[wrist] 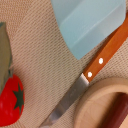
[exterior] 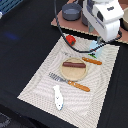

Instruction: Interact with the objects in diverse but meaningful ways.

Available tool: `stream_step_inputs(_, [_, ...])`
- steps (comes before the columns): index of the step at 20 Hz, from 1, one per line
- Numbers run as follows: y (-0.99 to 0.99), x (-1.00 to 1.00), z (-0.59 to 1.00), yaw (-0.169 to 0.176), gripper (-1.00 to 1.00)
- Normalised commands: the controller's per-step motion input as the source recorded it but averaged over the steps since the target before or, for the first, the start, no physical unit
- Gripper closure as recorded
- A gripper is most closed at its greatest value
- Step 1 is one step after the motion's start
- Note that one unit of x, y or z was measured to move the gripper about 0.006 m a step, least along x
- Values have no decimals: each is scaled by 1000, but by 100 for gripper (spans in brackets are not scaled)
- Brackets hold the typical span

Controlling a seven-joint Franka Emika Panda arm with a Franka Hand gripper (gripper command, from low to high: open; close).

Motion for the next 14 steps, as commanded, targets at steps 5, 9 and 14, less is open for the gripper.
stream_step_inputs(5, [109,-31,650,5,-100])
stream_step_inputs(9, [144,-158,546,0,-100])
stream_step_inputs(14, [126,-234,411,0,-100])
